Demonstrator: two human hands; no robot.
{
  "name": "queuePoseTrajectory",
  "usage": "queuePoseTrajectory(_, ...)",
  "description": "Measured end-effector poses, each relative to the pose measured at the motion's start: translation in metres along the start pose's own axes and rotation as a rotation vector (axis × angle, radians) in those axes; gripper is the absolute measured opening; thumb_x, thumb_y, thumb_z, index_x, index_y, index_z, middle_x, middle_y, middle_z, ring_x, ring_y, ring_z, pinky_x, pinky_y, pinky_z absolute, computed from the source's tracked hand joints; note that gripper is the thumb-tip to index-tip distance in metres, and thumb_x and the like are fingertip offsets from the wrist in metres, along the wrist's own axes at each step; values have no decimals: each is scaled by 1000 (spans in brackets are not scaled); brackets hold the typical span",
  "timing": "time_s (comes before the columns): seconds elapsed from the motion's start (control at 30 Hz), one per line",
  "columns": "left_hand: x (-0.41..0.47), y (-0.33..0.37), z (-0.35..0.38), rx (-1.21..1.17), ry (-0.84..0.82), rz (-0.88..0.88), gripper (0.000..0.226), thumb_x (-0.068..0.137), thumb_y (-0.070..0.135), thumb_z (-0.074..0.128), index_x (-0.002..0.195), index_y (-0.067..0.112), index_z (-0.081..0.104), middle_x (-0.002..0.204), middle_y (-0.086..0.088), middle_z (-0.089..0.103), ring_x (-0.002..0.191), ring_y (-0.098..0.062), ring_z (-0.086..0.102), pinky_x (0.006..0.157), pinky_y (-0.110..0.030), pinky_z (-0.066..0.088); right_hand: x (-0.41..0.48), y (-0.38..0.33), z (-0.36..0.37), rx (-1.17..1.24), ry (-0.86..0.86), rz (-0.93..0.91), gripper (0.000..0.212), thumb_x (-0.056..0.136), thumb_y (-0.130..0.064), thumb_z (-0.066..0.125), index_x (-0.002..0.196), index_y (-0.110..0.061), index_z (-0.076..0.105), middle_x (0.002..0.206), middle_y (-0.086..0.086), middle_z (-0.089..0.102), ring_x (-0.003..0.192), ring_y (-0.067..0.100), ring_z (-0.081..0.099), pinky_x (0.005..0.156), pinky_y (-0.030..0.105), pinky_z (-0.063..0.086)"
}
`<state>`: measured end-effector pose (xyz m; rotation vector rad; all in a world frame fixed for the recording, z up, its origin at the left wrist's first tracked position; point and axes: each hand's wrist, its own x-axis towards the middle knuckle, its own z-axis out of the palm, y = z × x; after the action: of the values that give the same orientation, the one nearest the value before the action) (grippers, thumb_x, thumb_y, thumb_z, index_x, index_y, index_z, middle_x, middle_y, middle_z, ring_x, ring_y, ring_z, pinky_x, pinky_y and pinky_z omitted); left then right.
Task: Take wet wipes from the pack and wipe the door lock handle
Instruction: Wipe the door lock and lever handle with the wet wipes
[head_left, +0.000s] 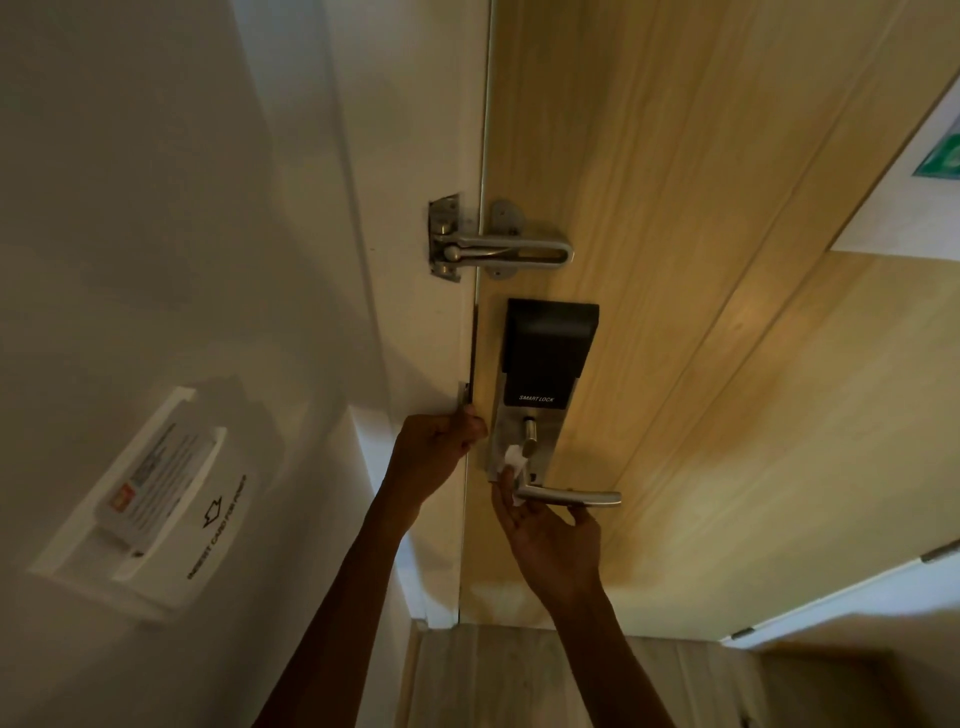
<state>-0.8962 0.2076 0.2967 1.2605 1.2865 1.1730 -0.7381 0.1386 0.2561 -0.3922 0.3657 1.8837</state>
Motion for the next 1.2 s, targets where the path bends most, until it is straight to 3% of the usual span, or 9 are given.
queuePoseTrajectory(0.3,2,-4,3,20,11,-35,51,89,48,55,82,1,73,89,-31,67,92,-38,66,93,-51,53,2,2,15,12,57,-18,53,89,-29,47,131,4,42,135,27,50,120,39,52,94,58,45)
queuePoseTrajectory(0.43,1,-2,5,32,7,-44,54,79,61,56,79,10,74,90,-29,69,92,-38,67,93,-54,52,-10,-16,6,12,140,-93,57,96,-36,41,135,6,39,133,38,46,124,53,43,106,61,31)
queuePoseTrajectory(0.63,-3,-1,4,-8,-25,-41,32,90,44,57,78,22,76,95,-22,72,97,-37,67,94,-58,50,-37,-35,-3,-69,235,-186,60,99,-41,30,131,9,39,135,39,41,132,51,32,113,56,21)
queuePoseTrajectory(0.77,-5,1,4,-10,-34,-32,52,80,60,57,80,10,72,93,-29,68,97,-41,65,94,-58,50,-54,-50,0,-167,261,-393,55,99,-37,34,139,1,36,140,32,40,132,44,37,114,51,25)
queuePoseTrajectory(0.83,-8,4,5,-5,-42,-31,51,76,62,57,78,12,72,92,-29,68,94,-40,66,93,-54,50,-56,-58,-2,-444,236,-554,35,101,-24,36,125,-5,53,134,22,52,124,33,50,108,40,40)
queuePoseTrajectory(0.9,-12,8,7,-38,-37,-47,33,82,50,62,72,21,74,90,-29,68,88,-33,66,91,-52,51,-52,-52,-4,-980,305,-754,27,100,-14,43,118,-14,63,125,9,62,114,21,58,96,29,50)
queuePoseTrajectory(0.97,-17,7,9,-52,-20,-47,20,89,32,62,78,21,75,91,-26,70,86,-25,67,89,-50,53,-42,-46,-8,-1301,406,-923,27,98,-22,49,119,-21,65,118,-1,68,112,15,60,93,32,51)
queuePoseTrajectory(1.1,-24,-1,13,22,24,-10,15,90,31,60,87,24,73,85,-6,75,83,-14,72,85,-42,57,-43,-46,-9,-1379,427,-976,29,98,-28,48,122,-25,64,110,-7,71,104,13,63,90,37,53)
queuePoseTrajectory(1.2,-23,-5,12,68,34,9,20,90,35,60,83,22,74,80,-8,75,80,-21,72,82,-46,57,-53,-42,-17,-1533,497,-1104,31,98,-24,49,125,-20,62,80,-13,68,71,17,66,60,16,50)
